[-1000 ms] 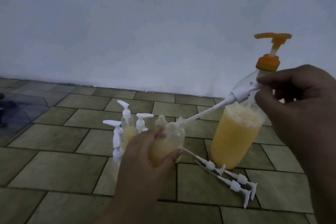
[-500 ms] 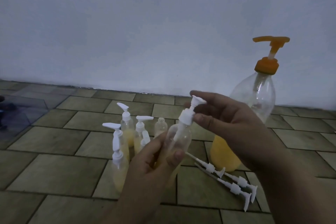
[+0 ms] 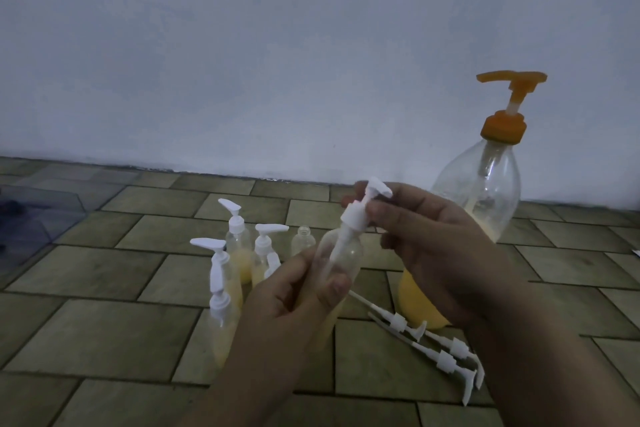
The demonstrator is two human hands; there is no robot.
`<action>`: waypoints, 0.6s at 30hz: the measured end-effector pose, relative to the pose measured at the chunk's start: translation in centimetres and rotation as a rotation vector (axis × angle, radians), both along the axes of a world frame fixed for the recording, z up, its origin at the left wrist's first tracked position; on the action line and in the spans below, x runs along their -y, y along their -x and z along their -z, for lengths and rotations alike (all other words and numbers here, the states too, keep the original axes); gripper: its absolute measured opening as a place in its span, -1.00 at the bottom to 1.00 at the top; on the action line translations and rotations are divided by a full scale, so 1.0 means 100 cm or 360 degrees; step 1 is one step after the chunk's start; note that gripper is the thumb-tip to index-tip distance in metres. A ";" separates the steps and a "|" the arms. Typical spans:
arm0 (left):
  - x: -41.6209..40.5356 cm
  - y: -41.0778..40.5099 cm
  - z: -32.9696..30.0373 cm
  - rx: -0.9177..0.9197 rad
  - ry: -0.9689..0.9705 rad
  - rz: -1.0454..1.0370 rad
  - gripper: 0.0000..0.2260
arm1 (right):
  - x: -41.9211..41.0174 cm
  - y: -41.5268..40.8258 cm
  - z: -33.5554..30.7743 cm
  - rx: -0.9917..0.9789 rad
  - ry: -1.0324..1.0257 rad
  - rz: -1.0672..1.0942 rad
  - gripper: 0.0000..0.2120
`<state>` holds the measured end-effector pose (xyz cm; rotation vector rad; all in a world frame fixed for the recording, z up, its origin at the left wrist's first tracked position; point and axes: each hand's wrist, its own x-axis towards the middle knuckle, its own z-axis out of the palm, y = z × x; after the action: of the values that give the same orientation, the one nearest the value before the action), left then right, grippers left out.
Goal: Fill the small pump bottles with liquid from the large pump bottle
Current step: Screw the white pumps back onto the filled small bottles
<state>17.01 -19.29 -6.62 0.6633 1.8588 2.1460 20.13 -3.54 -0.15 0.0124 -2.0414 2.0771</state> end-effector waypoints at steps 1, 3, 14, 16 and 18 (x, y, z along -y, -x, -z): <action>0.001 0.002 -0.001 0.0009 0.0001 0.0004 -0.72 | 0.001 0.000 -0.001 -0.0012 0.0051 -0.0013 -0.76; 0.002 0.004 -0.002 0.0009 0.0025 0.0034 -0.71 | 0.001 0.002 0.001 0.0004 0.0109 0.0047 -0.79; -0.008 -0.005 0.019 0.0061 0.0123 -0.0048 -0.47 | 0.002 -0.001 0.035 0.0068 0.0337 -0.0081 -0.50; -0.009 -0.007 0.026 0.0079 0.0172 -0.0100 -0.43 | 0.000 -0.004 0.046 0.0077 0.0486 -0.0085 -0.51; -0.010 -0.006 0.033 0.0029 0.0303 -0.0155 -0.38 | -0.001 -0.005 0.058 0.0103 0.0438 0.0073 -0.36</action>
<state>17.64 -18.27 -9.95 0.5210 2.0920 1.9897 20.66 -3.41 -5.97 -0.1482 -1.7540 2.3377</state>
